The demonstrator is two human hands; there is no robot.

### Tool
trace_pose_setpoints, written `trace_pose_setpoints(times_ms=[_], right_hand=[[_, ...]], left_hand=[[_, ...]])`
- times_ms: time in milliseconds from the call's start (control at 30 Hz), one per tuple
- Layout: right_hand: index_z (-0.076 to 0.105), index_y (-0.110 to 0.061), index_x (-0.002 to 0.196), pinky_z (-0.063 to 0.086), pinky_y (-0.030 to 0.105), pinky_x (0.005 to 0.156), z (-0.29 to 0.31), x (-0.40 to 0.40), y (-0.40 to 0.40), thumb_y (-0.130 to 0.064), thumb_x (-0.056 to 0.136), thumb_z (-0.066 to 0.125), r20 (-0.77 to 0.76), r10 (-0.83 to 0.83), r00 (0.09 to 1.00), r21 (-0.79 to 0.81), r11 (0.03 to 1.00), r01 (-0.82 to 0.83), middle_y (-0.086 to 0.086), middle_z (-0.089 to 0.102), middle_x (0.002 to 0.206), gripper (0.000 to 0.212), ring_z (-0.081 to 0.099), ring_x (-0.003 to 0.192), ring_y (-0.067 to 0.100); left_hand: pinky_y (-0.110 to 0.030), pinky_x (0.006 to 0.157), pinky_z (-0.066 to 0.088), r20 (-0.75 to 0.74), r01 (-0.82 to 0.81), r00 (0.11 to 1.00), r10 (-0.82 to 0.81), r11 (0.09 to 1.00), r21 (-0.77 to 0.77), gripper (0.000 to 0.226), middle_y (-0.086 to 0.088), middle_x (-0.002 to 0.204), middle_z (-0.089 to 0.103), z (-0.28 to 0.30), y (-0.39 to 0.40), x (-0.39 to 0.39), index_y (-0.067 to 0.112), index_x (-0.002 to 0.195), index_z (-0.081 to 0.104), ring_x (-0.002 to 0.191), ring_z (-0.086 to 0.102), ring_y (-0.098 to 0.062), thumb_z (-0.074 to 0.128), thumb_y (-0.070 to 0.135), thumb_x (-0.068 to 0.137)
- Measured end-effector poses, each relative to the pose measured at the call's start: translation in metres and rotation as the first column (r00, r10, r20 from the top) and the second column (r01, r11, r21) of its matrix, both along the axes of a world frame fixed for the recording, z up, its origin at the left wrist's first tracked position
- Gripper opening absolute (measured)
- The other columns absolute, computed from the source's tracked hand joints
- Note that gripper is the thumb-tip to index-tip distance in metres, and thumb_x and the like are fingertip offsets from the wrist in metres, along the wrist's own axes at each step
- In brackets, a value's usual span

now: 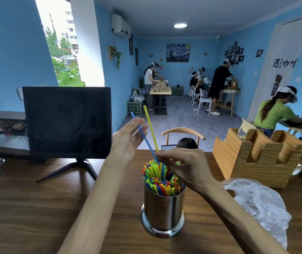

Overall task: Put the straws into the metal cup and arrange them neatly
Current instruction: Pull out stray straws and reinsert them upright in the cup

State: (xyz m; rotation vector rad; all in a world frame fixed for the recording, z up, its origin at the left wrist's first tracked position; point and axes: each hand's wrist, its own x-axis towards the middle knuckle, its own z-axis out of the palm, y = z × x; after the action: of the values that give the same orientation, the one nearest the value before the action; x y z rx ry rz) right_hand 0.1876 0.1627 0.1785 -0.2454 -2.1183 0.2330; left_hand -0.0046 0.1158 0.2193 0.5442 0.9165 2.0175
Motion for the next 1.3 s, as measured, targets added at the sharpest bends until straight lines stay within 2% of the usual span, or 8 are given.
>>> trace_pose_setpoints(times_ms=[133,233,400,733,933,1000,1200,1300], right_hand=[[0.079,-0.016,0.105,0.051,0.016,0.059,0.013,0.002,-0.003,-0.029,0.094,0.068,-0.207,-0.009,0.978,-0.029,1.000,0.003,-0.007,0.075,0.097,0.020,0.067,0.071,0.003],[0.076,-0.014,0.102,0.046,0.019,0.059,0.021,-0.001,0.001,-0.021,0.092,0.075,-0.307,-0.154,0.939,-0.062,0.988,0.142,-0.003,0.069,0.098,0.013,0.063,0.074,0.003],[0.073,-0.019,0.100,0.051,0.019,0.069,0.038,-0.015,-0.003,-0.018,0.091,0.076,-0.341,-0.174,0.924,-0.235,0.967,0.095,-0.012,0.072,0.090,0.008,0.067,0.083,0.002],[0.076,-0.027,0.090,0.053,0.029,0.069,0.043,-0.024,0.000,-0.023,0.085,0.082,-0.391,-0.110,0.914,-0.500,0.859,-0.111,-0.009,0.073,0.079,0.009,0.068,0.077,0.012],[0.069,-0.010,0.069,0.048,0.031,0.051,0.034,-0.018,0.005,-0.051,0.101,0.053,-0.181,-0.111,0.977,-0.717,0.695,-0.054,0.008,0.070,0.061,0.055,0.065,0.054,0.029],[0.073,-0.005,0.087,0.047,0.024,0.047,0.035,-0.016,0.002,-0.057,0.101,0.045,-0.048,-0.007,0.999,-0.833,0.553,-0.036,0.012,0.076,0.073,0.061,0.071,0.058,0.027],[0.070,-0.005,0.105,0.059,0.021,0.065,0.036,-0.019,0.022,-0.028,0.101,0.061,-0.543,-0.087,0.835,-0.833,0.180,-0.523,0.008,0.077,0.098,0.025,0.076,0.082,0.020],[0.070,-0.010,0.090,0.059,0.023,0.066,0.037,-0.018,0.031,-0.021,0.098,0.065,-0.550,-0.089,0.831,-0.808,0.310,-0.501,0.004,0.076,0.088,0.014,0.073,0.078,0.016]], left_hand=[[-0.025,0.065,0.060,0.077,-0.015,0.997,0.013,1.000,0.026,0.018,-0.008,0.102,0.075,0.000,-0.004,0.000,0.007,0.112,0.070,0.077,0.075,-0.014,0.067,0.015,0.097],[-0.030,0.072,0.062,-0.235,-0.171,0.955,0.183,0.983,0.072,0.017,-0.001,0.093,0.074,0.002,-0.012,0.012,0.011,0.112,0.073,0.077,0.070,-0.015,0.069,0.014,0.095],[-0.025,0.082,0.059,-0.766,-0.063,0.622,0.165,0.985,0.161,0.024,0.011,0.095,0.079,0.006,-0.020,0.041,0.027,0.105,0.076,0.090,0.073,-0.009,0.073,0.009,0.090],[-0.041,0.080,0.063,-0.842,-0.107,0.504,0.192,0.981,0.160,0.023,0.010,0.090,0.078,0.003,-0.021,0.039,0.033,0.099,0.076,0.086,0.074,-0.010,0.076,0.012,0.089],[-0.028,0.072,0.061,-0.634,-0.215,0.705,0.320,0.947,0.239,0.006,-0.002,0.091,0.072,0.005,-0.017,0.038,0.009,0.100,0.070,0.086,0.075,-0.020,0.071,0.009,0.093],[-0.026,0.072,0.059,-0.569,-0.214,0.761,0.312,0.948,0.234,0.008,-0.013,0.094,0.071,0.003,-0.017,0.038,0.005,0.100,0.066,0.089,0.075,-0.026,0.070,0.007,0.093],[-0.025,0.068,0.060,-0.663,-0.244,0.697,0.272,0.960,0.138,0.013,-0.011,0.085,0.071,-0.010,-0.015,0.037,0.000,0.090,0.066,0.077,0.076,-0.018,0.077,0.001,0.086],[-0.036,0.078,0.063,-0.787,-0.156,0.613,0.071,0.987,-0.032,0.014,-0.004,0.079,0.076,-0.018,-0.014,0.029,0.011,0.079,0.071,0.078,0.074,-0.018,0.083,0.004,0.081]])
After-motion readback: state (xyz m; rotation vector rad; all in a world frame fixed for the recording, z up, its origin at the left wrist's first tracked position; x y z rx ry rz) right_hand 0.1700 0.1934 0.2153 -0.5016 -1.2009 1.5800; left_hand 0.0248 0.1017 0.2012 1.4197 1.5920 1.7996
